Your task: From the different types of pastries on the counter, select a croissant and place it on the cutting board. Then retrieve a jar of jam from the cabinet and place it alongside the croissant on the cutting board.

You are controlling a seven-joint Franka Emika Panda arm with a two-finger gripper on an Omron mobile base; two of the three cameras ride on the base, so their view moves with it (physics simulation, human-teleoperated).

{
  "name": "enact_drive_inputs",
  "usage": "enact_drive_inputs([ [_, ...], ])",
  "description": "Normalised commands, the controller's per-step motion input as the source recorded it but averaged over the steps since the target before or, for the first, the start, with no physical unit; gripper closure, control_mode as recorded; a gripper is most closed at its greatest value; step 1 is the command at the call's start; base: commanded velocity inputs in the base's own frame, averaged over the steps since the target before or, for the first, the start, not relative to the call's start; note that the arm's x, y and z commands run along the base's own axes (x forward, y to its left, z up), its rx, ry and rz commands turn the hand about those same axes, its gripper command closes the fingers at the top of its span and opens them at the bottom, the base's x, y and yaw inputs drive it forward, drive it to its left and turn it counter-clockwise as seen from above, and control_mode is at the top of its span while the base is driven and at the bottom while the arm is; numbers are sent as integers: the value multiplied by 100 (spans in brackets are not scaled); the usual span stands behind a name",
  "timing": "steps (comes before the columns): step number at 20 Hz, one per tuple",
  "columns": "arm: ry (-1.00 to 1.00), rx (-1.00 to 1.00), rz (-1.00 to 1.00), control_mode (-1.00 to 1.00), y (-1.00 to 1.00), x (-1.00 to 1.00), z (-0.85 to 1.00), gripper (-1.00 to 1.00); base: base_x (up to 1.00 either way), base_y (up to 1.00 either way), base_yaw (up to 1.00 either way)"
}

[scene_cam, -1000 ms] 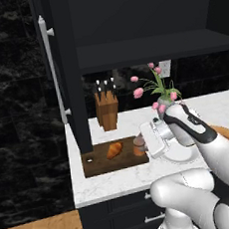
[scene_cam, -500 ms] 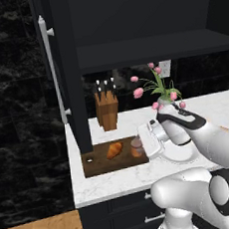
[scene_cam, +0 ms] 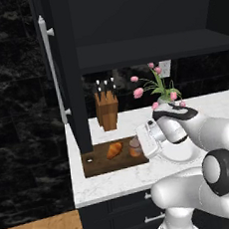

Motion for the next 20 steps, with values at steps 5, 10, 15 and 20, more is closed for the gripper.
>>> enact_drive_inputs([
  [5,0,0,0,-100,0,29,-19,100,0,0,0],
  [10,0,0,0,-100,0,26,-23,100,0,0,0],
  [15,0,0,0,-100,0,24,-23,100,0,0,0],
  [20,0,0,0,-100,0,28,-24,100,0,0,0],
])
